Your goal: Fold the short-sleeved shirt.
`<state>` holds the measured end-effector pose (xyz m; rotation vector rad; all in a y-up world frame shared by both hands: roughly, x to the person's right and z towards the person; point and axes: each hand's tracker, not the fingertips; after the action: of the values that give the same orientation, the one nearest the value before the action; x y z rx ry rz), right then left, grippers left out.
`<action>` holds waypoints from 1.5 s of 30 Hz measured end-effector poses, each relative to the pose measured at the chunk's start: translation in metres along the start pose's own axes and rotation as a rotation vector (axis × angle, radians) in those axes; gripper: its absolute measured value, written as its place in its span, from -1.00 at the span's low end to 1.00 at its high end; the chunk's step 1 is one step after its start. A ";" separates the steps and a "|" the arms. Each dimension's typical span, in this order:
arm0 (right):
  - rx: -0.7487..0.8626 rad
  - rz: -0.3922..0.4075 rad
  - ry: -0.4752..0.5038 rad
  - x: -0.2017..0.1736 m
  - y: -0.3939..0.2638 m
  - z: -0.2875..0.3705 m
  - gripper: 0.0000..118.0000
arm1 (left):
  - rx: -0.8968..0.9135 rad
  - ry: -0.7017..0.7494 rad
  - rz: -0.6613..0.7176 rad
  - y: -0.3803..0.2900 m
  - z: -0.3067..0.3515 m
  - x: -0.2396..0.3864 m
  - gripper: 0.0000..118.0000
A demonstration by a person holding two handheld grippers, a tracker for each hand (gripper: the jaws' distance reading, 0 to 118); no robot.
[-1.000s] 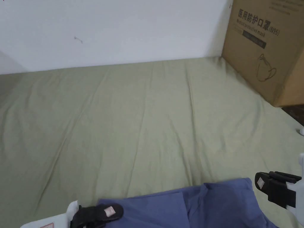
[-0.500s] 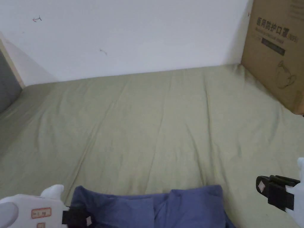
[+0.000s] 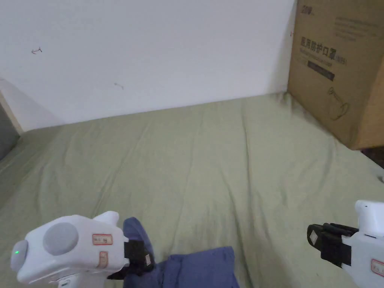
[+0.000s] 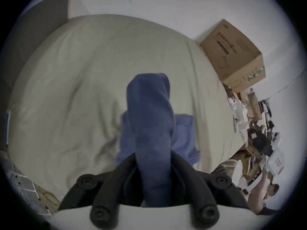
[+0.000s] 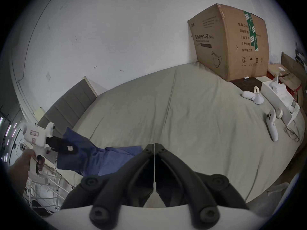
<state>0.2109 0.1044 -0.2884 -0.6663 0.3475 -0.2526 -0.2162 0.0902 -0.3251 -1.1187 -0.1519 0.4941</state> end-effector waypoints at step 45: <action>0.136 0.048 0.040 -0.015 0.043 0.014 -1.00 | 0.428 -0.301 -0.310 -0.007 0.006 0.090 -0.97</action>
<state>0.2077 0.1499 -0.3025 -0.5186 0.3805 -0.2418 -0.1370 0.1334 -0.3276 -0.5837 -0.4534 0.3901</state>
